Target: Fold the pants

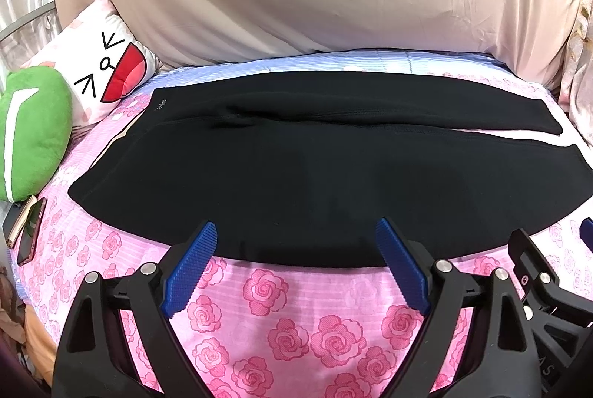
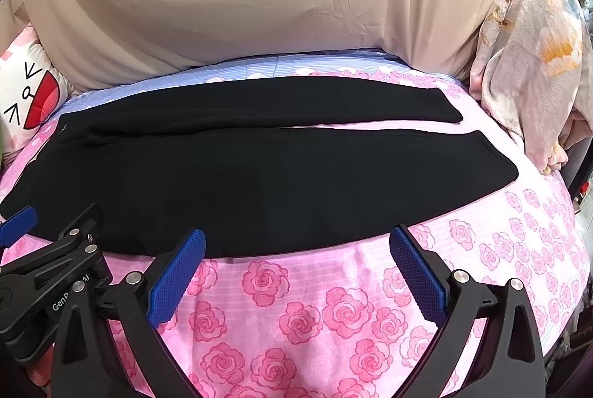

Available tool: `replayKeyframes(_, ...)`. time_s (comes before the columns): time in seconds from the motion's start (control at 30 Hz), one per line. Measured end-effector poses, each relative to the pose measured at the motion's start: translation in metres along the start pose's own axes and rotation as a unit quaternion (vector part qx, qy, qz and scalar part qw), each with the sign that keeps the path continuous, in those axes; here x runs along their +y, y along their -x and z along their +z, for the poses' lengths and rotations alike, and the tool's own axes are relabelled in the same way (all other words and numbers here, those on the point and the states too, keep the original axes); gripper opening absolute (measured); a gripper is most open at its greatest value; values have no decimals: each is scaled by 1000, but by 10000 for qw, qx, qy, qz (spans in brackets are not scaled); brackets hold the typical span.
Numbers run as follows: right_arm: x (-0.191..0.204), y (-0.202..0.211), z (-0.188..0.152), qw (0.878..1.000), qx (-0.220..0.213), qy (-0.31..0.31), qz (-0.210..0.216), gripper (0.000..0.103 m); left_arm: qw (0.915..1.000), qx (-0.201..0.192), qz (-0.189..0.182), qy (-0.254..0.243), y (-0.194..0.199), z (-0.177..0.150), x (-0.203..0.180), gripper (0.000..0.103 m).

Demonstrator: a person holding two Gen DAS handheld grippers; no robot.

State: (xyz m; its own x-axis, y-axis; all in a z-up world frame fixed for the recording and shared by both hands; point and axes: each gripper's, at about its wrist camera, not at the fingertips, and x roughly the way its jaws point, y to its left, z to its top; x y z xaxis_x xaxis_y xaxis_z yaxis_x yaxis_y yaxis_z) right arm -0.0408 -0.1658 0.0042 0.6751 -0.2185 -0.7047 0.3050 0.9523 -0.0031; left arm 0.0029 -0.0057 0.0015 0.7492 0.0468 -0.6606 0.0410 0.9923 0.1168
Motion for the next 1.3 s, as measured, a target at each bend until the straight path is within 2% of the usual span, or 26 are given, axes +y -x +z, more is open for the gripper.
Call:
replayKeyframes(0.47, 1, -6, 2, 10000, 49, -38, 11, 98, 10000, -9, 77, -27, -8, 4, 1, 90)
replayKeyframes(0.53, -1, -8, 3, 10000, 62, -32, 50, 98, 10000, 1, 85, -36, -9, 4, 1, 93)
replayKeyframes(0.67, -16, -17, 11, 9998, 68, 158, 92, 98, 9996, 37, -285, -65, -7, 7, 5, 97)
replayKeyframes(0.8, -60, -34, 34, 9996, -86, 269, 21, 98, 9997, -200, -173, -2, -4, 16, 17, 97)
replayKeyframes(0.9, -110, -58, 63, 9991, -225, 303, 216, 98, 9991, -315, -239, 149, -8, 22, 31, 97)
replayKeyframes(1.03, -189, -113, 117, 9989, -125, 4, 441, 98, 9975, -495, -86, 504, -19, 32, 57, 97)
replayKeyframes(1.1, -219, -144, 143, 9992, 5, -175, 360, 98, 9969, -505, 54, 607, -25, 36, 65, 97)
replayKeyframes(1.17, -242, -178, 166, 9992, 159, -223, 307, 96, 9972, -318, 117, 664, -35, 41, 74, 97)
replayKeyframes(1.23, -259, -208, 184, 9994, 232, -263, 56, 95, 9980, 18, 163, 611, -47, 47, 76, 97)
replayKeyframes(1.3, -266, -232, 194, 9988, 369, -300, 83, 93, 9974, 242, 231, 642, -59, 52, 80, 97)
